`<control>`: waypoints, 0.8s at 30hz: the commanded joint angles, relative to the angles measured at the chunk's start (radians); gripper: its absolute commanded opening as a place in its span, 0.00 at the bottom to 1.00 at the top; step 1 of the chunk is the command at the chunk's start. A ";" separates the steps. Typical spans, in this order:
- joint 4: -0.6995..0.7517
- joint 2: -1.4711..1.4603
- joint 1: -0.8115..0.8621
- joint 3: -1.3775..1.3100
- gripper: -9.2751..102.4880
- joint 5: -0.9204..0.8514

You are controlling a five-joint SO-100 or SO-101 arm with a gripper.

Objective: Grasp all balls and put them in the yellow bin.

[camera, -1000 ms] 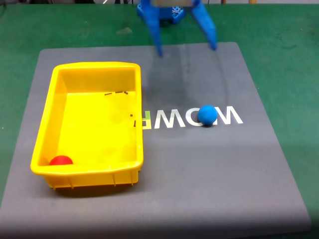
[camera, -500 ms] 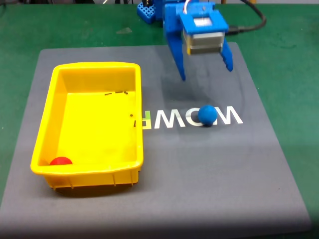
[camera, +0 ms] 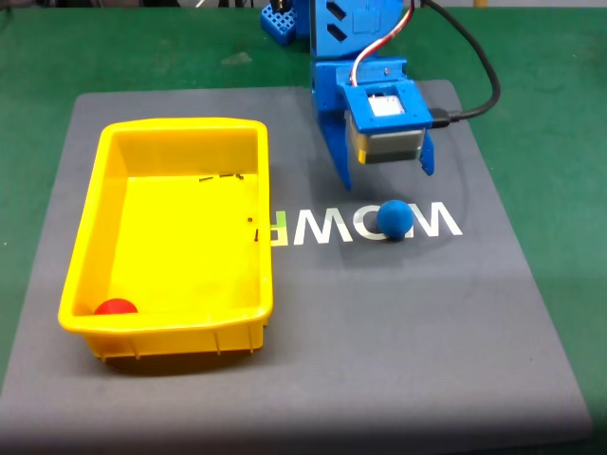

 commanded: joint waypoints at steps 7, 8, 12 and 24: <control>-0.071 -0.043 -0.002 -0.020 0.42 -0.012; -0.075 -0.052 -0.003 -0.021 0.42 -0.012; -0.106 -0.081 -0.011 -0.025 0.42 -0.017; -0.129 -0.169 -0.038 -0.098 0.42 -0.011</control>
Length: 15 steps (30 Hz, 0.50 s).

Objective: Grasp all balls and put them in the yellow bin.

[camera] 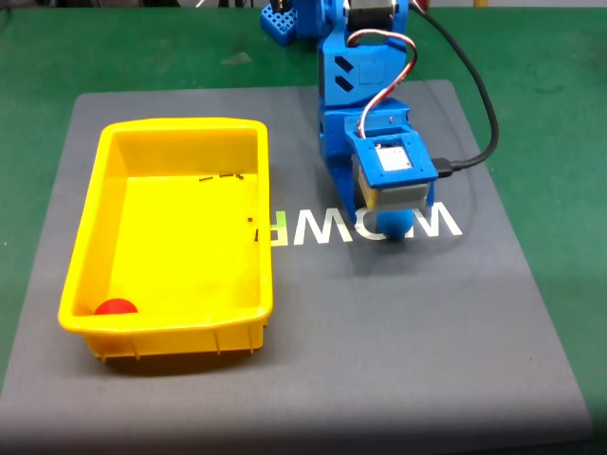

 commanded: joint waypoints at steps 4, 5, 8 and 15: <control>-0.020 -0.029 -0.014 -0.115 0.41 0.006; -0.020 -0.038 -0.014 -0.123 0.41 0.006; -0.020 -0.063 -0.014 -0.144 0.40 0.002; -0.020 -0.114 -0.014 -0.192 0.40 -0.002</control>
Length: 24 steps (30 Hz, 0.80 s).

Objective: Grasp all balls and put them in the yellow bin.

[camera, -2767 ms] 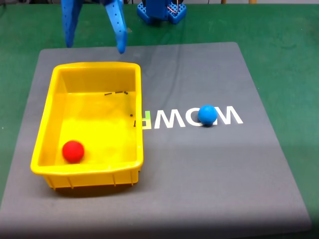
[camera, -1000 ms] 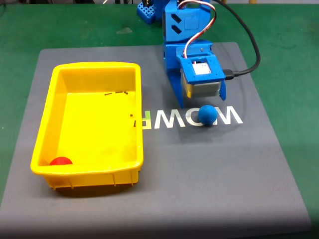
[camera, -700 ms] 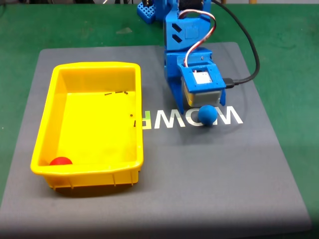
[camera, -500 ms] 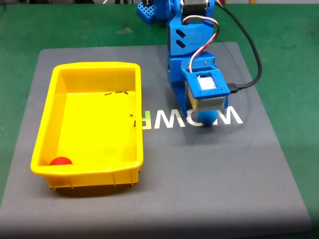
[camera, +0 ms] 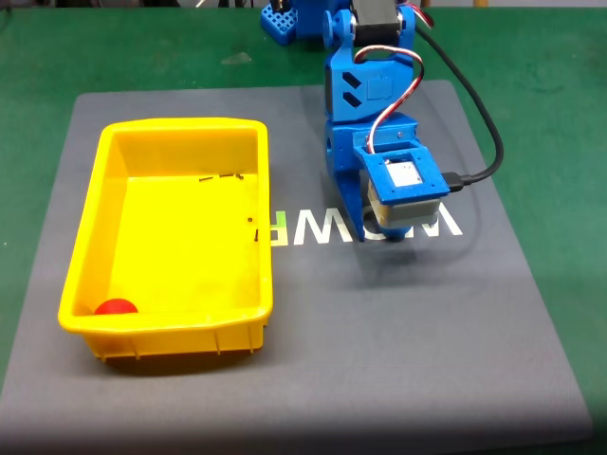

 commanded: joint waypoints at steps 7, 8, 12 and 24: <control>-0.020 -0.014 -0.006 -0.077 0.37 0.000; -0.018 -0.012 -0.006 -0.077 0.36 0.002; -0.012 -0.002 -0.009 -0.077 0.32 -0.002; 0.003 0.005 -0.031 -0.077 0.08 0.020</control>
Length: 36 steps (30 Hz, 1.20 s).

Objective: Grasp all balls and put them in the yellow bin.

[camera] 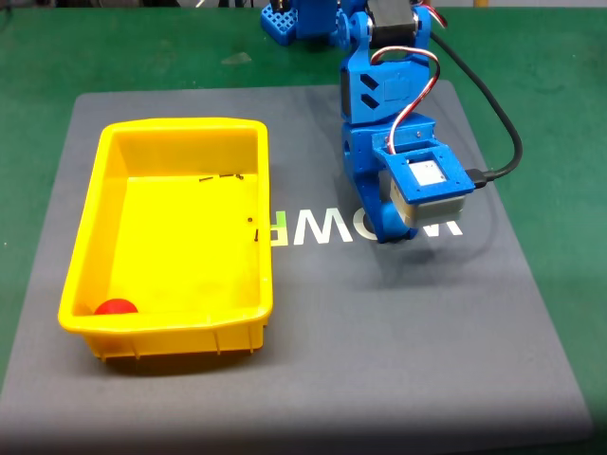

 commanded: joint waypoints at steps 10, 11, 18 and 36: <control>-0.002 0.086 0.002 -0.060 0.08 0.006; -0.002 0.100 0.003 -0.067 0.08 0.008; 0.005 0.236 0.020 -0.132 0.08 0.006; 0.074 0.469 0.322 -0.132 0.08 -0.074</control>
